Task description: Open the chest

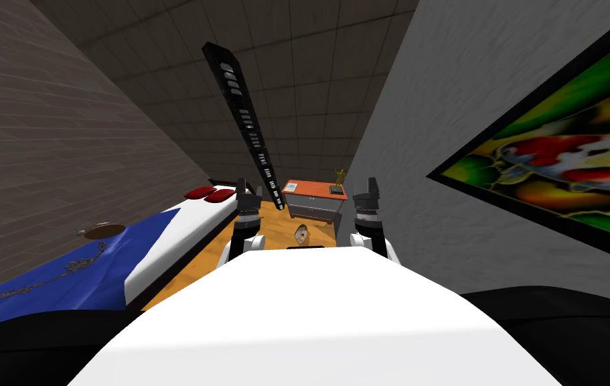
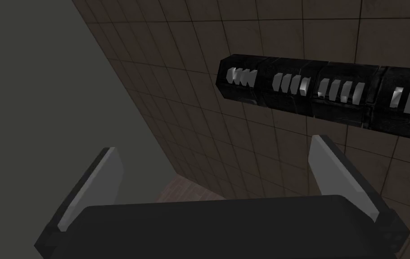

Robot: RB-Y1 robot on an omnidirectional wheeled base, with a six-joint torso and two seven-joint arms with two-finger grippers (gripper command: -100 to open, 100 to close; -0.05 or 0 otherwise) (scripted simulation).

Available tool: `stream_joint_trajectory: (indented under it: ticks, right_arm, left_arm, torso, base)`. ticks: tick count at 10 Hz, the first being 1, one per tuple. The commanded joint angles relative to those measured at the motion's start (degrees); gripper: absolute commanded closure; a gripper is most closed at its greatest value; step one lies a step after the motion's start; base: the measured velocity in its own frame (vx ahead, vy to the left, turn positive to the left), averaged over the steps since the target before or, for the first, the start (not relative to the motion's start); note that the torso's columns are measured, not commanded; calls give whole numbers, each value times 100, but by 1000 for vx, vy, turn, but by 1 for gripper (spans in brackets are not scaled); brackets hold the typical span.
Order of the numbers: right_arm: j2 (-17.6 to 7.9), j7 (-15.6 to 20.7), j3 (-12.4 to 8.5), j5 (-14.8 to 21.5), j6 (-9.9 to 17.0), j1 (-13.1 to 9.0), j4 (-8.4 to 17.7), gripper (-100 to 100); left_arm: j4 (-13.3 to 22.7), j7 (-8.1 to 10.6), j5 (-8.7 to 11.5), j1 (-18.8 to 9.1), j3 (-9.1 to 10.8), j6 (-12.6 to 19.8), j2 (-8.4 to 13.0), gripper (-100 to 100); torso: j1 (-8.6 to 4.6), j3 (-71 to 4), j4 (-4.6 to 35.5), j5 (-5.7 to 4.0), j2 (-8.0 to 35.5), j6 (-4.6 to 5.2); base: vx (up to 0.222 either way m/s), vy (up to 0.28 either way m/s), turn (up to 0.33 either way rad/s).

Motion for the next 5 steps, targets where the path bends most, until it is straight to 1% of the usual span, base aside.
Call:
stream_joint_trajectory:
  ticks: [1,5]
  right_arm:
    - [0,0,0,0,0,0,0,0]
    - [0,0,0,0,0,0,-1,0]
  left_arm:
    - [0,0,0,0,0,0,0,0]
    - [-1,0,0,0,0,0,0,0]
  torso:
    - [0,-467,235,0,232,0]
    - [0,-3692,1846,0,1845,0]
  base:
    - [0,0,0]
    - [0,0,0]
